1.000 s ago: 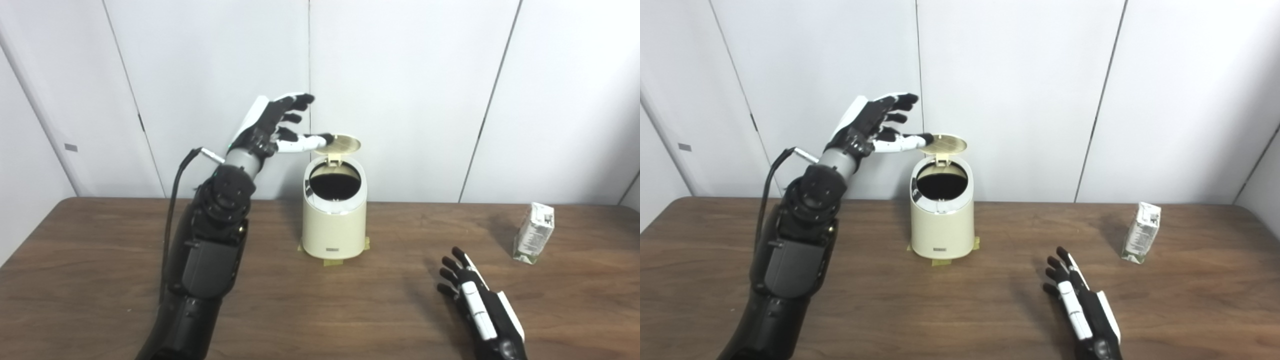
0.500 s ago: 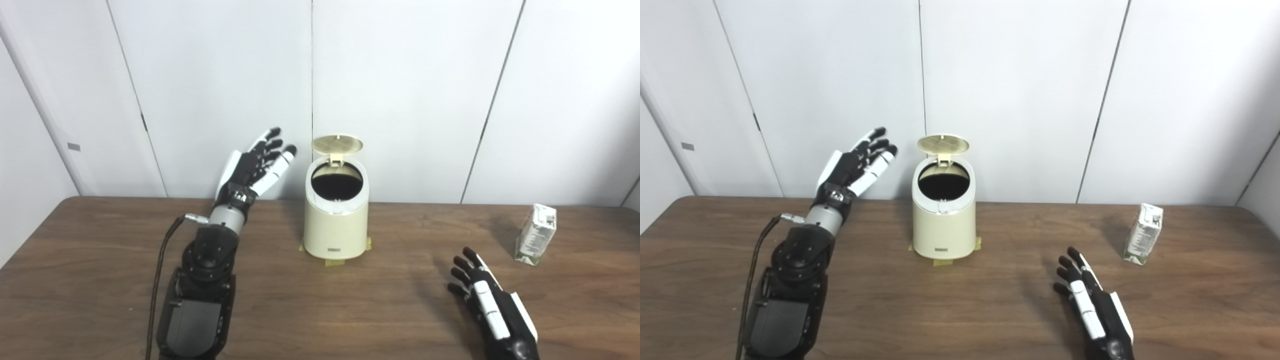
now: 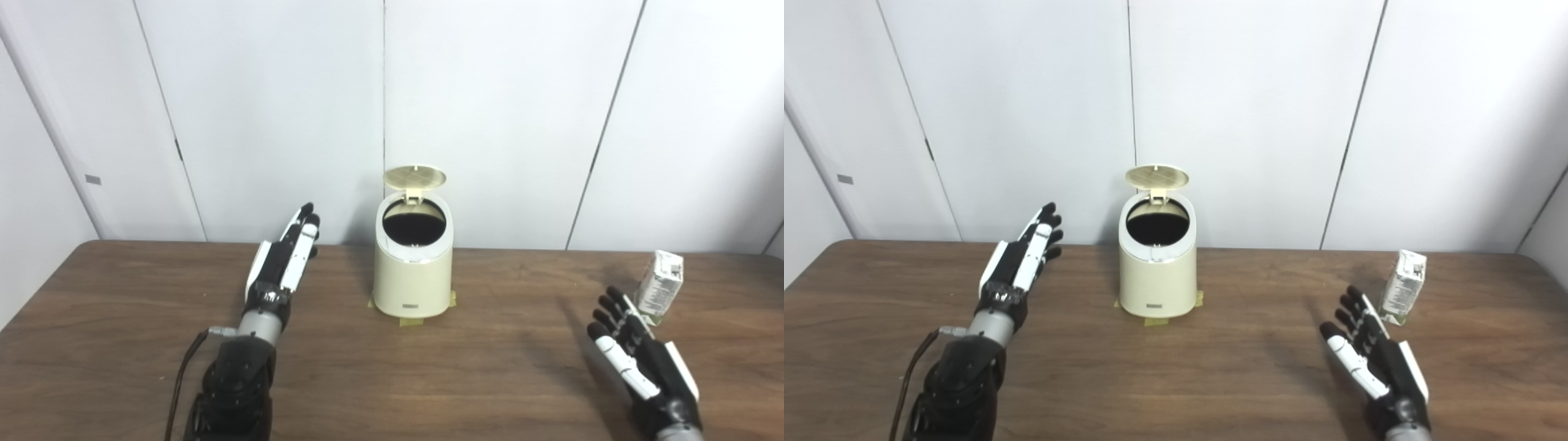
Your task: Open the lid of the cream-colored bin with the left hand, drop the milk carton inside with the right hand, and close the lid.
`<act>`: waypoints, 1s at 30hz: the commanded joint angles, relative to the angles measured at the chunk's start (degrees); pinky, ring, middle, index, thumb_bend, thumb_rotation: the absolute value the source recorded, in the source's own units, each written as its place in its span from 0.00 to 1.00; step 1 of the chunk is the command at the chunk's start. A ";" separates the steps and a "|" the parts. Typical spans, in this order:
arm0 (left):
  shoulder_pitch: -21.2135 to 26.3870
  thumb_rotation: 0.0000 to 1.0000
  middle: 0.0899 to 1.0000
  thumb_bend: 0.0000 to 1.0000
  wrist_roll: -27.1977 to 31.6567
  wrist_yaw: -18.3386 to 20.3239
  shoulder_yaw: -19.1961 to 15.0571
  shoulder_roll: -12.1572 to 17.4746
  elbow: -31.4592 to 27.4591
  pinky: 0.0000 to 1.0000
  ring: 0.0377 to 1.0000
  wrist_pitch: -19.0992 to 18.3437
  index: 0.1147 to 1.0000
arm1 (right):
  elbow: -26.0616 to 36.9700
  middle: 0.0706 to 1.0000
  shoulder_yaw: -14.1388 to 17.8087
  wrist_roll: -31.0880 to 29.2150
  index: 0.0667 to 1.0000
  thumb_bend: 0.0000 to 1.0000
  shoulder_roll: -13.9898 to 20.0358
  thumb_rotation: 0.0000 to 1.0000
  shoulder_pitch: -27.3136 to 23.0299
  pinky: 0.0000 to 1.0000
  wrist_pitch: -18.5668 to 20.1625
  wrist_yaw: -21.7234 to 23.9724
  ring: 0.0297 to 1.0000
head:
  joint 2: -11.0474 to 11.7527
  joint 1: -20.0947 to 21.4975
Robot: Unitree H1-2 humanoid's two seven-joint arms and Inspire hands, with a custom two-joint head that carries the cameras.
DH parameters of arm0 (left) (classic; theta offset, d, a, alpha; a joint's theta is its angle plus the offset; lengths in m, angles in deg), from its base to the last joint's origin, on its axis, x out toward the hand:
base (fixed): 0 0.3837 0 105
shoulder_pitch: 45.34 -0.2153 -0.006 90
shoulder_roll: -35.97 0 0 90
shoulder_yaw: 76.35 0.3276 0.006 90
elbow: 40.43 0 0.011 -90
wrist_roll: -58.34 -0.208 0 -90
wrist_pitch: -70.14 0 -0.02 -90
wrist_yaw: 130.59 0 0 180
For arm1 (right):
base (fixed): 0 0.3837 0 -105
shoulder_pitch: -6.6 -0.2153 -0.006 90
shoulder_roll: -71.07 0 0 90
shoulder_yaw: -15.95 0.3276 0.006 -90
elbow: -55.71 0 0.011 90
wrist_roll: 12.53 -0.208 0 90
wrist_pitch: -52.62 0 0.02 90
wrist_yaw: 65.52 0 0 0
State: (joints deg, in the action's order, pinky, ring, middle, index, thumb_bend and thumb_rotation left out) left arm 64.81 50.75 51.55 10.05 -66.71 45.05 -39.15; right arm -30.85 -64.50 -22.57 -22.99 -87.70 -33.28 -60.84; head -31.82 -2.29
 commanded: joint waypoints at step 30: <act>-3.24 0.99 0.98 0.42 6.49 0.25 -2.11 3.03 -1.30 1.00 0.99 1.93 1.00 | 20.53 0.83 4.13 9.50 0.84 0.79 3.53 0.21 2.07 0.70 14.14 -5.57 0.77 | -0.39 17.28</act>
State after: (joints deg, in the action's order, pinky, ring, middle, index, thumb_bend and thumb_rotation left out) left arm 58.77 56.51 51.72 8.04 -64.65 44.29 -38.03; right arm -12.88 -60.41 -14.40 -20.62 -84.23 -18.99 -65.70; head -32.17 14.84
